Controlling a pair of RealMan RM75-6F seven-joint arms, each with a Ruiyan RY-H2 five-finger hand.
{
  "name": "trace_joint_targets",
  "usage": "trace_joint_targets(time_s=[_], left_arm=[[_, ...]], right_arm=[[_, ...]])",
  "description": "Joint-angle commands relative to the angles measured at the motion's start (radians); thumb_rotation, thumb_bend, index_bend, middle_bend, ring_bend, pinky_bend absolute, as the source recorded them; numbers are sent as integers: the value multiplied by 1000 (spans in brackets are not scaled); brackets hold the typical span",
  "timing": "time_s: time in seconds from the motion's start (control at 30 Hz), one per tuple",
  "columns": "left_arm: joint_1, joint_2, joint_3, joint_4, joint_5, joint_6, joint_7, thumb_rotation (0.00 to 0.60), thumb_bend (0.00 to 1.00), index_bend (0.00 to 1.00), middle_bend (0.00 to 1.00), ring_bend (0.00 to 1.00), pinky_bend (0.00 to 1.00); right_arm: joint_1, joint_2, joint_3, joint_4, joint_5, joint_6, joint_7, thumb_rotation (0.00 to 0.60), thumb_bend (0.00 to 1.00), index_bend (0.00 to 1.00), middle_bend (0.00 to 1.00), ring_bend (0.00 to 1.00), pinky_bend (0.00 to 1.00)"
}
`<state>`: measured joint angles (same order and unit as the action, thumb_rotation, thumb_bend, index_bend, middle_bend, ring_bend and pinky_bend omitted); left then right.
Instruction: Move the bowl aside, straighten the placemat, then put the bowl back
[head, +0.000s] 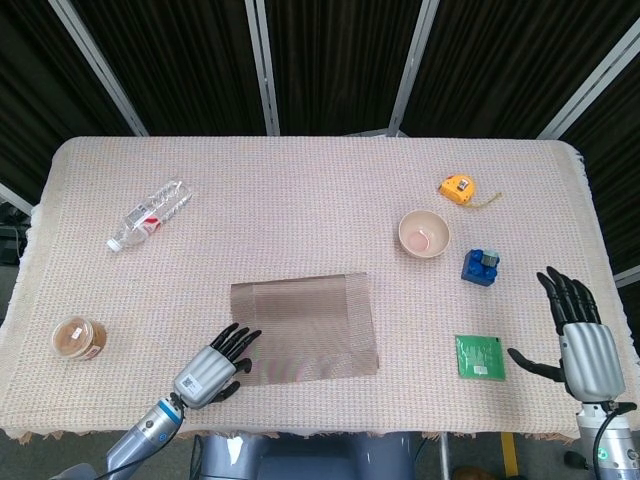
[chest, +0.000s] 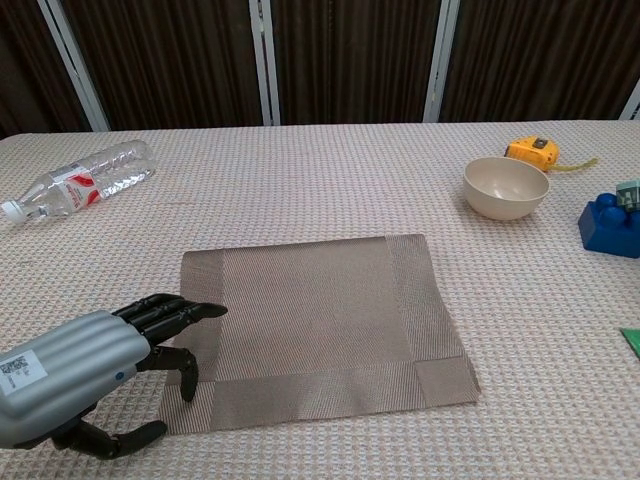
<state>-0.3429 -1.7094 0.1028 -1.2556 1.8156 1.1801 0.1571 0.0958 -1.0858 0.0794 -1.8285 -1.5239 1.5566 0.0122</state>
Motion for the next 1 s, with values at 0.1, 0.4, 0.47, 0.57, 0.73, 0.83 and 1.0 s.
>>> trace_joint_targets(time_s=[0.1, 0.4, 0.47, 0.57, 0.73, 0.83, 1.0], left_arm=[[2, 26, 23, -5, 16, 34, -11, 600, 379, 437, 0, 0, 0], [0, 24, 42, 24, 15, 43, -24, 600, 380, 435, 0, 0, 0], [-1, 18, 43, 31, 11, 43, -25, 600, 379, 434, 0, 0, 0], [-3, 7, 42, 38, 5, 44, -24, 600, 383, 435, 0, 0, 0], [-8, -11, 45, 45, 1, 39, -23, 600, 409, 435, 0, 0, 0], [-10, -21, 48, 47, 5, 44, -22, 600, 412, 438, 0, 0, 0], [-13, -27, 52, 49, 4, 48, -13, 600, 432, 440, 0, 0, 0]], right_arm=[[-2, 1, 2, -2, -2, 0, 1, 600, 0, 0, 0, 0, 0], [-3, 2, 3, -2, -4, -4, 0, 600, 0, 0, 0, 0, 0], [-3, 1, 5, -1, -3, -5, 0, 600, 0, 0, 0, 0, 0], [-4, 1, 8, 0, -1, -5, 3, 600, 0, 0, 0, 0, 0], [-6, 4, 12, 1, -2, -2, 9, 600, 0, 0, 0, 0, 0], [-6, 5, 12, 2, -1, -3, 15, 600, 0, 0, 0, 0, 0], [-8, 10, 15, 3, -2, -3, 23, 600, 0, 0, 0, 0, 0]])
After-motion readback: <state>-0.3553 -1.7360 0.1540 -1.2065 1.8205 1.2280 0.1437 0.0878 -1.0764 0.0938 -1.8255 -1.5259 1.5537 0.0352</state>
